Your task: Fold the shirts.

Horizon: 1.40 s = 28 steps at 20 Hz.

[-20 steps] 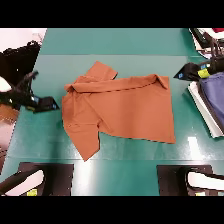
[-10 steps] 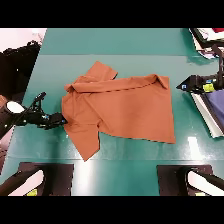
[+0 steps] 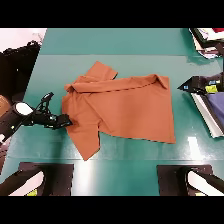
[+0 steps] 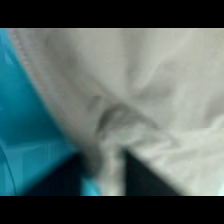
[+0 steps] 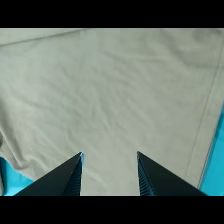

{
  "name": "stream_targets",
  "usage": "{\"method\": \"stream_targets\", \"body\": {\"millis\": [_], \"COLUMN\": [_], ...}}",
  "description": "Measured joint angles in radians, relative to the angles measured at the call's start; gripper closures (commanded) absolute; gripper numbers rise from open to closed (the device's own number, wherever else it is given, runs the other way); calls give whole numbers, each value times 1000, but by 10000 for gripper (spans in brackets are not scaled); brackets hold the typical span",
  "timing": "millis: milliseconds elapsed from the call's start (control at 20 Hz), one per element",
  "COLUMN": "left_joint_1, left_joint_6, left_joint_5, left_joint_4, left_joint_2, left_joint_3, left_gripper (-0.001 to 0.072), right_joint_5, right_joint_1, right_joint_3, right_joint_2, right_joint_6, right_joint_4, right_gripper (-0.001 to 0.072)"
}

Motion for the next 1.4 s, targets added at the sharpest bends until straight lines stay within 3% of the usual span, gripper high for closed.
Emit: {"method": "stream_targets", "body": {"millis": [300, 350, 400, 700, 1050, 1150, 1250, 1400], "left_joint_1": [-7, -8, -8, -8, -8, -8, -8, -8], "left_joint_6": [-25, -27, -28, -32, -33, -33, -34, -39], "left_joint_5": [-5, -13, -19, -28, -26, -26, -27, -38], "left_joint_4": [2, 2, 0, -5, -6, -6, -3, 18], "left_joint_2": [2, 3, 3, 2, 2, 3, 11, 66], "left_joint_3": [65, 84, 98, 141, 147, 148, 149, 173], "left_gripper": [681, 680, 681, 681, 681, 682, 682, 682], "right_joint_5": [87, 97, 106, 97, 49, 29, 8, -19], "right_joint_1": [-119, -153, -193, -346, -322, -272, -216, -149], "right_joint_3": [-121, -174, -237, -583, -694, -701, -705, -686], "right_joint_2": [45, 61, 77, 76, -18, -38, -51, -18], "right_joint_6": [0, 0, -9, -72, -109, -113, -114, -116], "right_joint_4": [-85, -111, -132, -148, -58, -54, -57, -66], "right_gripper": [320, 300, 227, 278, 284, 601, 678, 698]}}
